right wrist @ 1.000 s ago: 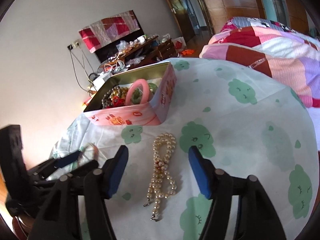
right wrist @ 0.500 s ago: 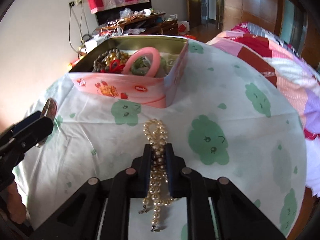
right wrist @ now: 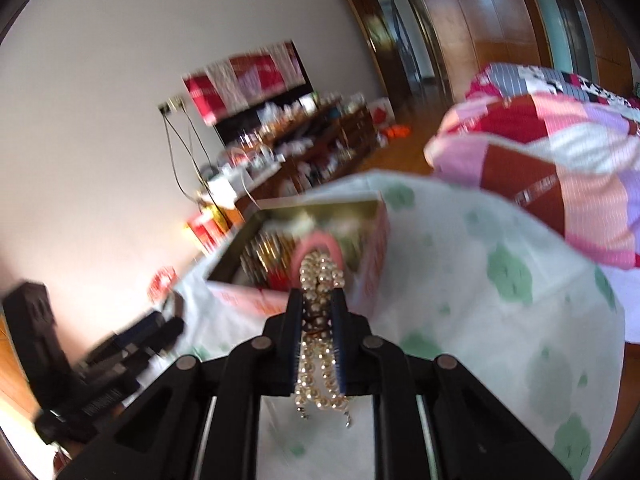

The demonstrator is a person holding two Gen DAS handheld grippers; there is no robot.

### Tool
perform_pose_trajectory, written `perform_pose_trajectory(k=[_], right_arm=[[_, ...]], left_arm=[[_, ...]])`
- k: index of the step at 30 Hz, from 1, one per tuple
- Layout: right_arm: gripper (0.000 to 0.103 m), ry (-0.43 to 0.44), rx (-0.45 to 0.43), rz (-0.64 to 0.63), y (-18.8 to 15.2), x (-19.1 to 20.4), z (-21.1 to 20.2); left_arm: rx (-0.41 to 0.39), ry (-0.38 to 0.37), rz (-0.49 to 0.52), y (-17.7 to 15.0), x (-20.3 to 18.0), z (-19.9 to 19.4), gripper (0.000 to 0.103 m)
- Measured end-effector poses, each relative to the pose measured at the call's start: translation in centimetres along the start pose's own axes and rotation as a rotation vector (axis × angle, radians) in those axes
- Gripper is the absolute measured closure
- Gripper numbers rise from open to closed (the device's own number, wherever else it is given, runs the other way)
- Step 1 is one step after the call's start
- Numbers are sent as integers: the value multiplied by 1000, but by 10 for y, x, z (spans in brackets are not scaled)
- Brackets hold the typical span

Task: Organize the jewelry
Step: 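Grasp the silver bangle rim with the left gripper while the right gripper lifts the pearls, then carry the silver bangle and pearl necklace into the tin and open both grippers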

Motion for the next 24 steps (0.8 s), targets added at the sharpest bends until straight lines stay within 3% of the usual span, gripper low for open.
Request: perform_pose_trajectory(k=[10, 18, 24], right_arm=[[87, -7, -106, 5, 58, 5, 63], [86, -69, -85, 56, 56, -21, 115], [86, -105, -31, 48, 35, -34, 139]], left_arm=[[-38, 24, 61, 37, -6, 60, 35], [23, 95, 100, 33, -2, 115, 35], [88, 159, 101, 18, 6, 133, 35]])
Point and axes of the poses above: each gripper's, at about its wrist camera, not at the fingertips, and z roughly the way its jaws point, x to its left, y to its top, the point moved 10 cm from there along z, roughly the way its jaws point, and after that the axes turned 8 degrees about -x, right-handed, at the moved point
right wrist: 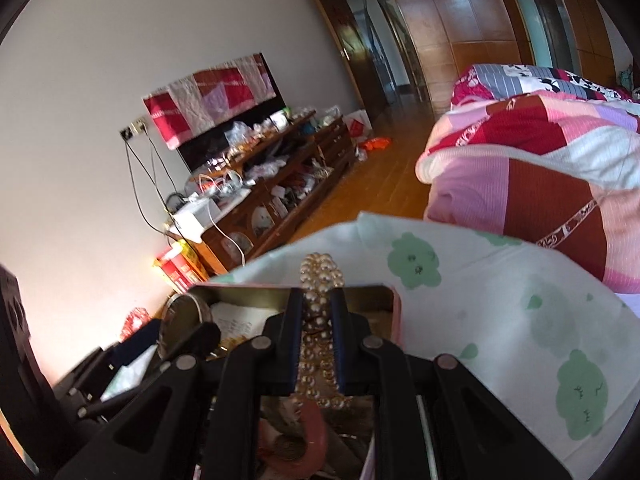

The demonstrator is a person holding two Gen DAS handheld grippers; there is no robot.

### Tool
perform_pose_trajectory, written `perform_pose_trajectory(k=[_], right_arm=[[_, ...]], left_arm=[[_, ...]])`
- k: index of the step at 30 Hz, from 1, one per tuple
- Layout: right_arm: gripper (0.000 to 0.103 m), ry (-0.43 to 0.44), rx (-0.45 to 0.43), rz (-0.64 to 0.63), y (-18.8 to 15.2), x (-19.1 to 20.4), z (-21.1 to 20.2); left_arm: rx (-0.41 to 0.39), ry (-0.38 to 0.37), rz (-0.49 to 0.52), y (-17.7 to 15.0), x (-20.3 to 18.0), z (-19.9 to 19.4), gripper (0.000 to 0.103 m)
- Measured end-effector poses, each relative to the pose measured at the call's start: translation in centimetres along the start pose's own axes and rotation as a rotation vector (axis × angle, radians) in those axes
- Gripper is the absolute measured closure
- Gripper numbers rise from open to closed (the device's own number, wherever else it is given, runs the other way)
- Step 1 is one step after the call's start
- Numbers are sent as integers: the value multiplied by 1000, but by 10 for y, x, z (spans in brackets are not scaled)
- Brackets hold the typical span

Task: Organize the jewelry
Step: 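Carry the silver bangle and pearl necklace into the tin and open both grippers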

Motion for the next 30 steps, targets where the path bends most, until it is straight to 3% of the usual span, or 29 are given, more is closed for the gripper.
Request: perform_pose_trajectory(k=[9, 16, 18, 19, 20, 23, 26, 30], right_arm=[[86, -52, 24, -45, -14, -11, 9], [83, -38, 8, -37, -12, -10, 8], [76, -15, 1, -22, -11, -8, 7], [66, 3, -3, -18, -10, -6, 6], [47, 10, -15, -24, -9, -2, 3], [19, -9, -96, -65, 2, 5, -12], [8, -43, -183, -87, 15, 6, -28], [6, -108, -210, -88, 18, -3, -31]], left_arm=[[15, 55, 55, -9, -2, 5, 34], [47, 66, 49, -10, 1, 14, 34], [61, 73, 42, -11, 3, 16, 34], [63, 76, 41, -11, 3, 17, 34], [64, 79, 43, -11, 4, 17, 34], [61, 78, 51, -12, 0, 15, 33], [58, 73, 51, -12, -1, 14, 32], [45, 54, 30, -11, -2, 10, 32]])
Point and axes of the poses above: each gripper's, at about its wrist camera, not at the fingertips, and z roughly the way its jaws point, x to its left, y to its top, the point moved 10 cm from there along z, roughly the way its jaws point, and after that the axes turned 8 degrees about -x, right-handed, at the moved point
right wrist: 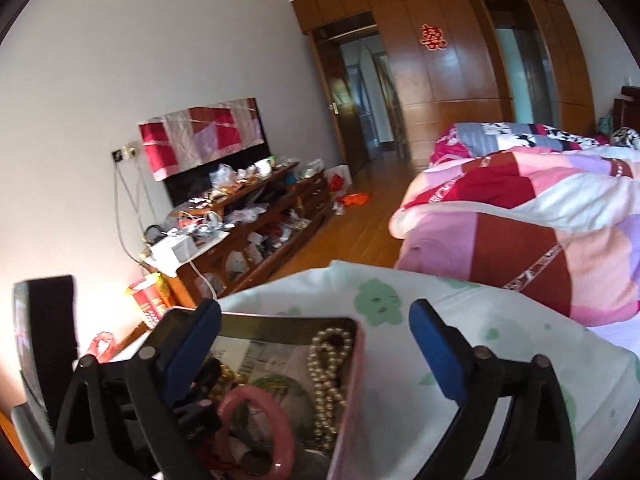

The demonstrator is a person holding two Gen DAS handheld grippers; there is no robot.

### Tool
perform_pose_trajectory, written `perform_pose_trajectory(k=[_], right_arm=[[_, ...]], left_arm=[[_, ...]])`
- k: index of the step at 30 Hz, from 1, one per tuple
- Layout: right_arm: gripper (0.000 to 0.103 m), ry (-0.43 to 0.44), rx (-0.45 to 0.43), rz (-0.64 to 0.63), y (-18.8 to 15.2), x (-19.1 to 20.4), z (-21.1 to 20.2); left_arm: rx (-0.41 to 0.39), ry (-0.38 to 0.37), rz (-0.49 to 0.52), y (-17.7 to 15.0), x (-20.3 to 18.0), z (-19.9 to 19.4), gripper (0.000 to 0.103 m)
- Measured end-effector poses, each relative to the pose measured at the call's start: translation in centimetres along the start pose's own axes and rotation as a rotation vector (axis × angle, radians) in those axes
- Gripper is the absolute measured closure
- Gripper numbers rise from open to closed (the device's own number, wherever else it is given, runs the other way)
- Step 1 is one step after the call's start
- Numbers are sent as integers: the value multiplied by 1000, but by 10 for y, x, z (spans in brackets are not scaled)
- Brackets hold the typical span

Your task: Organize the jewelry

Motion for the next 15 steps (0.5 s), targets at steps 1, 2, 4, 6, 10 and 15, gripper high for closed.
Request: perform_pose_trajectory(k=[1, 2, 4, 6, 10, 15], right_arm=[[6, -11, 9, -2, -2, -2, 1], [6, -19, 16, -2, -3, -4, 1], [6, -47, 16, -5, -4, -8, -2], [5, -70, 10, -16, -3, -12, -7], [0, -111, 23, -27, -7, -20, -16], [0, -141, 20, -10, -8, -28, -27]], left_arm=[[-6, -9, -9, 0, -1, -2, 32], [-10, -14, -13, 0, -2, -4, 32], [-26, -27, -15, 1, -4, -10, 32], [-51, -27, -11, 1, -6, -18, 32], [-66, -64, -31, -2, -12, -28, 32], [-99, -60, -53, 0, -13, -40, 24]])
Point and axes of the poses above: each gripper's, at about its wrist camera, not at the fingertips, and z roughly the way its jaws point, x to its left, y to its top, the point moved 10 cm from there along z, roughly the way its jaws point, and after that the axes turned 8 degrees about -x, right-handed, at the moved point
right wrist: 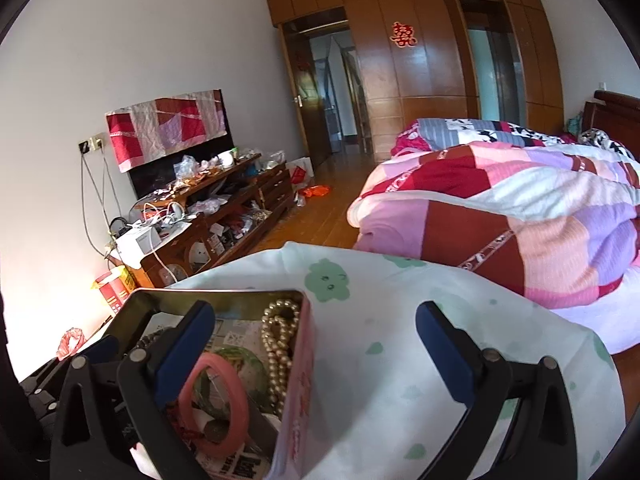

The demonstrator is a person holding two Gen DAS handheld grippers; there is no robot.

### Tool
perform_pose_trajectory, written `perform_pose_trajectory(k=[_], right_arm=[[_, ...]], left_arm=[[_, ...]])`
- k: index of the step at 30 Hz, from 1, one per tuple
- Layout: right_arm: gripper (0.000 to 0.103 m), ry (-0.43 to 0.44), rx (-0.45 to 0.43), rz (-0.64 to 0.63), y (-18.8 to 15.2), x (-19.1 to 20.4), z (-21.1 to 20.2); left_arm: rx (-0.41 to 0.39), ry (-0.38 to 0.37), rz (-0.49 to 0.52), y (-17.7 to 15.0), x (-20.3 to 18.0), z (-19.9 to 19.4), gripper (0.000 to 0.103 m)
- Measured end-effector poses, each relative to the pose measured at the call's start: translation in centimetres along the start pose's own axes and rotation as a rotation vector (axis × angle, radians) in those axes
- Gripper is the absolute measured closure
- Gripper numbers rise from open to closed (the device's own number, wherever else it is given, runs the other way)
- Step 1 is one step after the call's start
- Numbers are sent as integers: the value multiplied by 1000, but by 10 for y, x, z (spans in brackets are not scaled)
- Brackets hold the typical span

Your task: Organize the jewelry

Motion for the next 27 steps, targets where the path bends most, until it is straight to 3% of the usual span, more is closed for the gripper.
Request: perform_pose_trajectory(k=[6, 14, 19, 27], right_arm=[[0, 17, -52, 16, 3, -1, -18], [0, 7, -112, -17, 0, -3, -39], [0, -22, -167, -15, 5, -10, -56], [0, 15, -236, -51, 5, 0, -86]], left_arm=[[-88, 76, -16, 7, 11, -19, 19], [-146, 156, 29, 0, 20, -43, 17], [-175, 156, 51, -5, 21, -63, 16], [-226, 155, 57, -11, 20, -91, 16]])
Point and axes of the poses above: each gripper's, at about its wrist camera, not at the fingertips, and z roughly the way its jaws point, x to its left, y to its top, the point moved 10 cm from there along z, roughly the way its jaws point, and after that the axes turned 8 degrees about -x, right-handed, at the moved point
